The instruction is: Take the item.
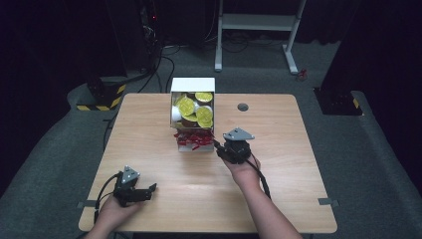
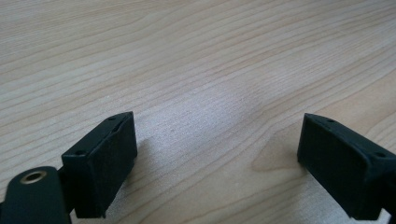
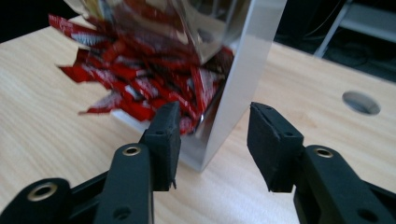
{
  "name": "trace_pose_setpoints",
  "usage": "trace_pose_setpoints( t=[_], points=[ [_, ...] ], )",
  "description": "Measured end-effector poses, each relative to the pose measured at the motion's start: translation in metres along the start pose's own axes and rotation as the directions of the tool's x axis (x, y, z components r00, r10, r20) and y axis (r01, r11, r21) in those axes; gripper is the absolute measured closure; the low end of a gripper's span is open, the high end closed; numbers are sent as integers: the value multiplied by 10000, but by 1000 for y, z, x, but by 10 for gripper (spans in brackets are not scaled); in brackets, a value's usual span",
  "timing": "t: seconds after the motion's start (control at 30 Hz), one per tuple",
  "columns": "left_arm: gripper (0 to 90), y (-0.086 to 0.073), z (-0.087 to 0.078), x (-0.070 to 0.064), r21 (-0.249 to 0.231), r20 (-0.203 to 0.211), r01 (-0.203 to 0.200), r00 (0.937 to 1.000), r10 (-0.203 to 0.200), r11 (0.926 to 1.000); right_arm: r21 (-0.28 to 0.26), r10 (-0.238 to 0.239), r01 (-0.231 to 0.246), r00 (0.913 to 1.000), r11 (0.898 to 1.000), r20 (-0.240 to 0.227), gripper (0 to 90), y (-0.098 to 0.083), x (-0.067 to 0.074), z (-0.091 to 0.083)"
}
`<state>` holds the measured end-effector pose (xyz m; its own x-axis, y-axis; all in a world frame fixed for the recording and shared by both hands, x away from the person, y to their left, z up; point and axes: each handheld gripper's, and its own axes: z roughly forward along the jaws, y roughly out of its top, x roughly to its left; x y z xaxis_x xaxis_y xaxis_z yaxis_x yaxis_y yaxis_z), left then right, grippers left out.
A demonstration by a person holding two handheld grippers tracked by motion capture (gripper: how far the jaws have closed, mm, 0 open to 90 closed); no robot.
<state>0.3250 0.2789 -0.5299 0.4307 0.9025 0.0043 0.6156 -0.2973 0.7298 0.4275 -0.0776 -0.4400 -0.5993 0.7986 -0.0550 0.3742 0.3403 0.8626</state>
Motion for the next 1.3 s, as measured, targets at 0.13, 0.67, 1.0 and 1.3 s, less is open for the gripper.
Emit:
trace_pose_setpoints(
  t=[0.13, 0.67, 1.0, 1.3],
  points=[
    [122, 0, 0, 0, -18, 7, -12, 10000, 12, 10000, 95, 101, -103, 9999, 9999, 139, 608, 6, 5, 6],
    [122, 0, 0, 0, -51, 1, 8, 10000, -8, 10000, 223, -113, 109, 9998, 9997, 179, 689, 14, 10, 25],
    [127, 0, 0, -1, -60, -9, 51, 10000, -51, 10000, 481, -189, 171, 9991, 9987, 374, 764, 19, 11, 35],
    [131, -1, -1, 0, -25, -18, 2, 10000, -2, 10000, 511, -110, 84, 9987, 9987, 504, 767, 18, 9, 42]
  ],
)
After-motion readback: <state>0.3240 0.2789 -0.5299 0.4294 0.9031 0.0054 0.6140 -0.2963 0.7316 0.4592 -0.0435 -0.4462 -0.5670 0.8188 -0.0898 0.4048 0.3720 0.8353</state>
